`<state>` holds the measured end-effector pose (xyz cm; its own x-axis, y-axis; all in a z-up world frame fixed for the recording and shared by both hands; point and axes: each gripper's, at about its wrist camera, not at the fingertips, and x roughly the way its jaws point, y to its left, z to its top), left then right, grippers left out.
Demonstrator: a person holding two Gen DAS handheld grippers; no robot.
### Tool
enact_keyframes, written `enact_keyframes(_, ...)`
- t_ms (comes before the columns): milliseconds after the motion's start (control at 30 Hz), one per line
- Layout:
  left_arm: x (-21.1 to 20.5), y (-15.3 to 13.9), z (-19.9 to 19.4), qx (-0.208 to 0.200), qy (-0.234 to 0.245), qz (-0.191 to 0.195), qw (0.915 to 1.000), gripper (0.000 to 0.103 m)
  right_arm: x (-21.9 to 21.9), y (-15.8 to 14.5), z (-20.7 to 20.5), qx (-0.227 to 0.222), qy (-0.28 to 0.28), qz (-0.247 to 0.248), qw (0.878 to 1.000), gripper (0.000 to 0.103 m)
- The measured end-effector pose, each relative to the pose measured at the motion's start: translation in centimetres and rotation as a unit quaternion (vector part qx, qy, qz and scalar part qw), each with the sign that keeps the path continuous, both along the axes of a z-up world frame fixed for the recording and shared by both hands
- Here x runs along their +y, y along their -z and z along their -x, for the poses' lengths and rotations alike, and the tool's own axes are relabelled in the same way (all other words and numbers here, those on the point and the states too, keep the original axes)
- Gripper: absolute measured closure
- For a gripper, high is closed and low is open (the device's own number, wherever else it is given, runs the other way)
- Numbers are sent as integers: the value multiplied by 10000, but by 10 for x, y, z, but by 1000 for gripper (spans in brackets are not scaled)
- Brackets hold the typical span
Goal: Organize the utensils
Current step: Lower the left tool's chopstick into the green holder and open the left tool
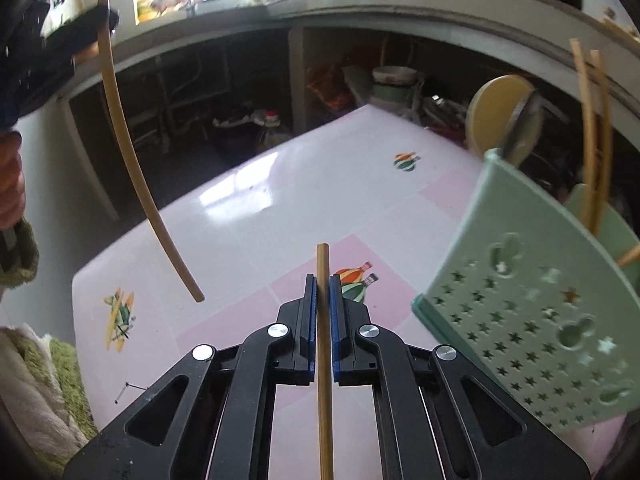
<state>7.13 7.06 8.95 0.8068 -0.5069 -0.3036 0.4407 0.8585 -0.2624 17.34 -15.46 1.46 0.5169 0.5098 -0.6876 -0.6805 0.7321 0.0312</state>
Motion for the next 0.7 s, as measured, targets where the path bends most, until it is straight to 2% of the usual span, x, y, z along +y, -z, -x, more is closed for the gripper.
enact_keyframes(100, -9, -10, -6, -163, 132, -2, 9998, 98, -38, -30, 12, -185, 608, -666, 9958, 99)
enact_keyframes(200, -22, -22, -16, -308, 334, 39, 9990, 98, -72, -57, 30, -478, 1168, -1170, 9851, 99)
enact_keyframes(400, -62, -60, -47, -695, 849, 295, 9935, 98, -127, -98, 76, -982, 2072, -2175, 9487, 99)
enact_keyframes(500, -91, -77, -68, -924, 1059, 431, 9891, 98, -144, -104, 98, -1156, 2379, -2448, 9328, 99)
enact_keyframes(600, -117, -83, -92, -956, 1136, 565, 9873, 98, -156, -105, 113, -1193, 2556, -2530, 9255, 99)
enact_keyframes(700, -145, -78, -114, -893, 961, 403, 9905, 98, -161, -101, 125, -1195, 2659, -2560, 9216, 99)
